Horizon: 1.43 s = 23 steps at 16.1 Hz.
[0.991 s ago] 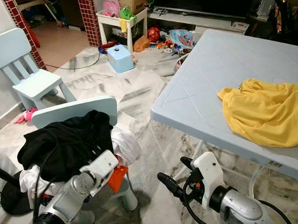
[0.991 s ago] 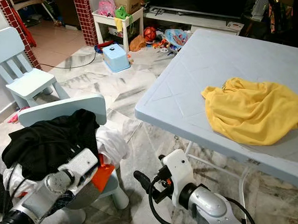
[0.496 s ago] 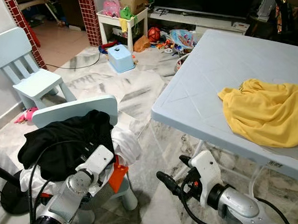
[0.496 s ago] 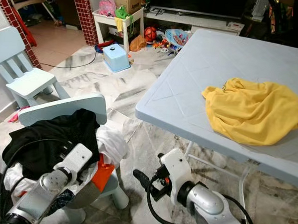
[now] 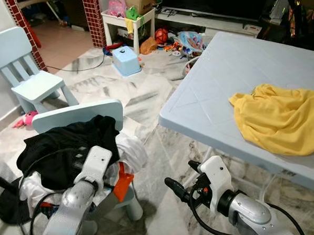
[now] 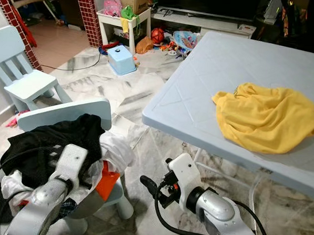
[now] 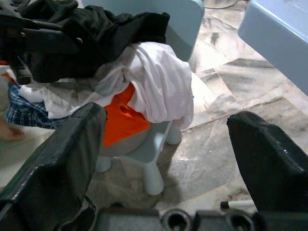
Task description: Hang hanger
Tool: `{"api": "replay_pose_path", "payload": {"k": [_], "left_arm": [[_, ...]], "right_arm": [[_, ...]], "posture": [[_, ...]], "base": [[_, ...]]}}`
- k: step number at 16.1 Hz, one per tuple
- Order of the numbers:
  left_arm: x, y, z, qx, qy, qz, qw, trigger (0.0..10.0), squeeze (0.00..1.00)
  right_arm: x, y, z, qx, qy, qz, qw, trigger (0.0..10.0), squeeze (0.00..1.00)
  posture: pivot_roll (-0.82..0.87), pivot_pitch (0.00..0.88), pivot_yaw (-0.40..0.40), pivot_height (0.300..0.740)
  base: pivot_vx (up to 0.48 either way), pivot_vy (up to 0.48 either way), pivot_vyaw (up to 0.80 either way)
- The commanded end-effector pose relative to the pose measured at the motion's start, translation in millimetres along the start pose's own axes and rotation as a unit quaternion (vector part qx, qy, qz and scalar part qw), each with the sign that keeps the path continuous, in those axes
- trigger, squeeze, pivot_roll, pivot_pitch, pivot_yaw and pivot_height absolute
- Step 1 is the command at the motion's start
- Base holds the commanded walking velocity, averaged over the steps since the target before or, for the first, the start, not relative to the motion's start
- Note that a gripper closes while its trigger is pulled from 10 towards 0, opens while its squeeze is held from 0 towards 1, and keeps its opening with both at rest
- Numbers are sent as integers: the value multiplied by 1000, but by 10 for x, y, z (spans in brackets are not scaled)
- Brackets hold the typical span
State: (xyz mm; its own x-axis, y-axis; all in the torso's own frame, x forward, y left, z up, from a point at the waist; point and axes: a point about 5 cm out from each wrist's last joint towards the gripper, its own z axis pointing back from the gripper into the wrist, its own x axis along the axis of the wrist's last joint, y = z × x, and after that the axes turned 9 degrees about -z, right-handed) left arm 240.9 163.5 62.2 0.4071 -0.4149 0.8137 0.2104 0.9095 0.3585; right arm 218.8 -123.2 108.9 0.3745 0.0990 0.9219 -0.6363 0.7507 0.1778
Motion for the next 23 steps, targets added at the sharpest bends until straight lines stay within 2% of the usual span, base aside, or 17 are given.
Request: {"api": "replay_pose_path", "payload": {"k": [1, 3, 4, 5, 6, 8, 9, 10, 11, 16, 17, 20, 23], "left_arm": [[-37, 0, 116, 10, 22, 39, 999, 0, 0], [-181, -127, 220, -2, 68, 96, 993, 235, 0], [-193, -126, 222, 0, 78, 106, 991, 784, 0], [-196, -121, 208, -1, 87, 118, 989, 5098, 0], [-214, -133, 194, -10, 98, 135, 986, 10000, 0], [-200, -137, 209, -17, 104, 146, 984, 10000, 0], [-177, -130, 210, -18, 97, 143, 985, 10000, 553], [-161, -125, 214, -20, 95, 133, 986, 10000, 1000], [-155, -129, 219, -21, 102, 128, 986, 10000, 1000], [-144, -177, 277, -59, 127, 152, 978, 10000, 1000], [-160, -175, 281, -60, 130, 139, 980, 10000, 0], [-162, -142, 278, -61, 128, 110, 984, 10000, 0], [-135, -163, 253, -86, 125, 83, 985, 10000, 0]], "right_arm": [[23, -7, -31, 7, -2, 6, 1000, 10000, 0], [38, -26, -61, 9, -4, 9, 1000, 10000, 0], [38, -31, -66, 8, -4, 10, 1000, 10000, 0], [37, -32, -65, 8, -5, 11, 1000, 10000, 0], [34, -27, -60, 9, -4, 11, 1000, 10000, 0], [30, -43, -44, 7, -3, 15, 1000, 10000, 0], [30, -51, -42, 7, -2, 16, 1000, 10000, 0], [31, -52, -43, 7, -2, 16, 1000, 10000, 0], [36, -53, -45, 8, -3, 18, 1000, 10000, 0], [45, -55, -62, 13, -3, 24, 1000, 10000, 0], [44, -55, -65, 13, -2, 25, 1000, 10000, 0], [32, -47, -75, 14, -1, 25, 1000, 10000, 0], [35, -39, -86, 15, -2, 29, 999, 10000, 0]], "posture": [[-45, 38, 11, 740], [-37, 28, 4, 740], [-39, 27, 3, 740], [-41, 24, 2, 740], [-43, 23, 3, 740], [-51, 21, 4, 740], [-53, 20, 5, 740], [-53, 20, 5, 740], [-54, 18, 4, 740], [-48, 14, 0, 740], [-48, 14, 0, 740], [-46, 11, 2, 740], [-47, 10, 13, 740]], "base": [[0, 0, 0], [0, 0, 0], [0, 0, 0], [0, 0, 0], [0, 0, 0], [0, 0, 0], [0, 0, 0], [0, 0, 0], [0, 0, 0], [0, 0, 0], [0, 0, 0], [0, 0, 0], [0, 0, 0]]}}
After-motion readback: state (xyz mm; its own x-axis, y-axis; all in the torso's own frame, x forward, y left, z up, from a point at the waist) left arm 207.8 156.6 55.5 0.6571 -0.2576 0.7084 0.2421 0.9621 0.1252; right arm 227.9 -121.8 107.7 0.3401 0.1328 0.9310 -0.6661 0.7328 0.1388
